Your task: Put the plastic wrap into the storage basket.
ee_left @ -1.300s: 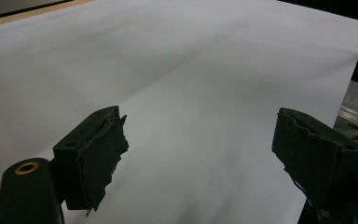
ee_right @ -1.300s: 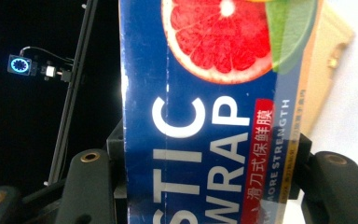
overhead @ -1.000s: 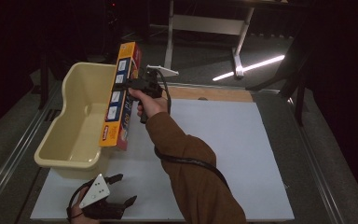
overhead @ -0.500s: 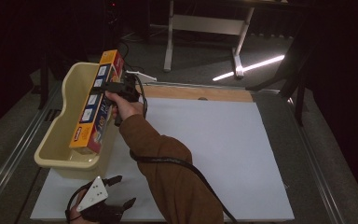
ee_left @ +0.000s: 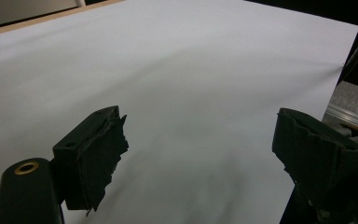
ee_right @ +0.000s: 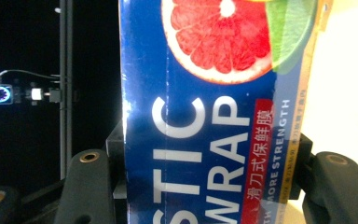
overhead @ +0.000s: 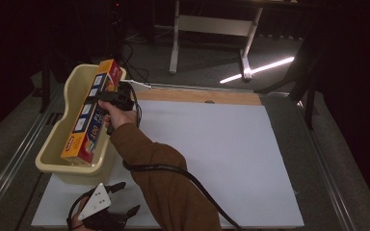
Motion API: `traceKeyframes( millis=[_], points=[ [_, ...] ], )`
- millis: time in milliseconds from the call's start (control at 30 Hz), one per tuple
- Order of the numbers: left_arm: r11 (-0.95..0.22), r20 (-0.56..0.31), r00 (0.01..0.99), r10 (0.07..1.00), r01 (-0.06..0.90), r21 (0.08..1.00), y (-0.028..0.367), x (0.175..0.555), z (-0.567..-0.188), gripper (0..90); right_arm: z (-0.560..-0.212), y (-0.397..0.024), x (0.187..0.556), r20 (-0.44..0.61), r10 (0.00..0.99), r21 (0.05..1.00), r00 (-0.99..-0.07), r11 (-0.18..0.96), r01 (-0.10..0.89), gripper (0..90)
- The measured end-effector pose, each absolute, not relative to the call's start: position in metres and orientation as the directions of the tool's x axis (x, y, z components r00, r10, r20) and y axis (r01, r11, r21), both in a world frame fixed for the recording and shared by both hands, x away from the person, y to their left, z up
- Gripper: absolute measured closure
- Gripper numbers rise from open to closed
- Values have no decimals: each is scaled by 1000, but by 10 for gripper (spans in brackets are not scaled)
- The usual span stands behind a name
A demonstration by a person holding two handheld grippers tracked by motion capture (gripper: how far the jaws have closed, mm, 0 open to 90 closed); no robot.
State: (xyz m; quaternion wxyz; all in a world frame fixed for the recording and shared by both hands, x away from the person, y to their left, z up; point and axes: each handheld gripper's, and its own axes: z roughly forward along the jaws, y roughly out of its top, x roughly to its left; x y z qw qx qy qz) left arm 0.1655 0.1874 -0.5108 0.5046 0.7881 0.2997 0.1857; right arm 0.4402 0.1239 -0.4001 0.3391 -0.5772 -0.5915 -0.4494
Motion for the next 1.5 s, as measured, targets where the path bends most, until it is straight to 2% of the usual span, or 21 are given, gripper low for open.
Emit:
traceKeyframes(
  millis=[333, 700, 1033, 1500],
  points=[
    [-311, -4, 753, 658, 277, 909, 188, 165, -510, 165, -405, 128, 439, 896, 437, 137, -86, -86, 987, 401],
    [-311, -3, 750, 661, 278, 909, 188, 164, -510, 164, -412, 128, 440, 889, 452, 121, -76, -72, 990, 400],
    [-306, -7, 744, 669, 284, 909, 190, 163, -510, 164, -420, 127, 444, 901, 428, 105, -73, -53, 993, 398],
    [-306, -8, 747, 665, 282, 909, 189, 163, -510, 164, -423, 129, 444, 869, 485, 131, -98, -34, 991, 390]
  ],
)
